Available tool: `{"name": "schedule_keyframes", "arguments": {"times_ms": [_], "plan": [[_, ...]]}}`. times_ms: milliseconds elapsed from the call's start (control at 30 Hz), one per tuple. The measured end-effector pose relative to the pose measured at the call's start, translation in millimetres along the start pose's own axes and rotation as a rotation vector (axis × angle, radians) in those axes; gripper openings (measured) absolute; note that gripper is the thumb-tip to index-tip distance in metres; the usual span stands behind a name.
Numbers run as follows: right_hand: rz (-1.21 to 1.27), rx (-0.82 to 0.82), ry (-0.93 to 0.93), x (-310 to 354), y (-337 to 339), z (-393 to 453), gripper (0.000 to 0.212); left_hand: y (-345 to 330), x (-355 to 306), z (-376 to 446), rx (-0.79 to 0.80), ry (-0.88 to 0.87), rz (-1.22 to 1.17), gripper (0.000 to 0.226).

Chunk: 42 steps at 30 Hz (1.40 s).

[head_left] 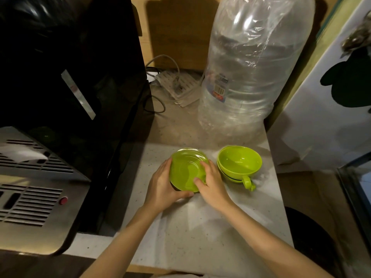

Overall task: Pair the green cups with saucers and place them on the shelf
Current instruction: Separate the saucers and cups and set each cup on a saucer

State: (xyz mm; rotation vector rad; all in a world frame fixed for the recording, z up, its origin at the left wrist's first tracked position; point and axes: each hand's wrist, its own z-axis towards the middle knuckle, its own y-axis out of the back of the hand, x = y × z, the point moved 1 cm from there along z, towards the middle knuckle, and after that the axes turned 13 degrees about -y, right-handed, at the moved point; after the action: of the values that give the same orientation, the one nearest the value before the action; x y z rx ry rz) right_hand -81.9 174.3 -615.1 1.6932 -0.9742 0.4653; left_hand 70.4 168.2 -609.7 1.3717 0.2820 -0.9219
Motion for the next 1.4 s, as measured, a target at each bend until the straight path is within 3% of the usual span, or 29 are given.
{"name": "schedule_keyframes", "arguments": {"times_ms": [300, 700, 1400], "plan": [[0.067, 0.011, 0.063, -23, -4, -51, 0.054, 2, -4, -51, 0.049, 0.042, -0.028, 0.129], [0.173, 0.006, 0.024, -47, -14, -89, 0.048, -1, -5, -98, 0.053, -0.023, 0.08, 0.112], [0.074, -0.02, 0.024, -52, -16, -88, 0.05, -6, 4, -96, 0.161, -0.029, 0.113, 0.112]]}}
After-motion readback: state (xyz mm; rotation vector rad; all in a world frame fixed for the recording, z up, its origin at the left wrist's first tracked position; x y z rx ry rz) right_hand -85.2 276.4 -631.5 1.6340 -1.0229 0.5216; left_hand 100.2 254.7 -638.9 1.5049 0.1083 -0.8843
